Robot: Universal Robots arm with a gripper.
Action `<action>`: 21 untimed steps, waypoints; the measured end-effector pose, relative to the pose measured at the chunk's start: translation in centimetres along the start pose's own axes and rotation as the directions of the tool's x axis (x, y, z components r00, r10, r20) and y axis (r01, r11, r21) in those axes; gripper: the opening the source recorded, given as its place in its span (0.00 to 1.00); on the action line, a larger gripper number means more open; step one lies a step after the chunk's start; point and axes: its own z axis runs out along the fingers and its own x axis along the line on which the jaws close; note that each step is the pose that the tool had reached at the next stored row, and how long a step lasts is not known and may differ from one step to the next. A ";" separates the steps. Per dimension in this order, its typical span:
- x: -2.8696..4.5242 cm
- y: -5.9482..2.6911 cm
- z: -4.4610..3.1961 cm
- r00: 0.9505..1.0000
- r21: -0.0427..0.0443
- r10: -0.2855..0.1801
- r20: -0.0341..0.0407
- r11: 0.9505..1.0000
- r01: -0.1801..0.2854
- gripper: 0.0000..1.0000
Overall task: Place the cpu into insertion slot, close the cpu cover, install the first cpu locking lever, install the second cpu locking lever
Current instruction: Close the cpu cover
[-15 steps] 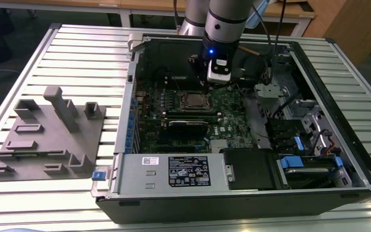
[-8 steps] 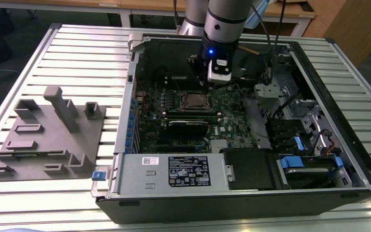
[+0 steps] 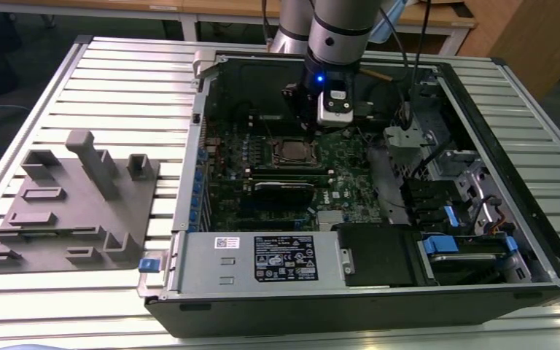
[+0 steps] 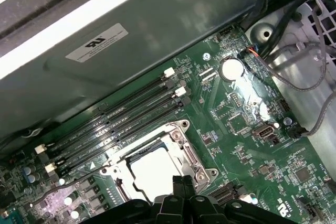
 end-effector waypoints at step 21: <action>-0.04 -0.05 0.35 0.968 0.008 -0.252 -0.001 0.968 0.252 0.11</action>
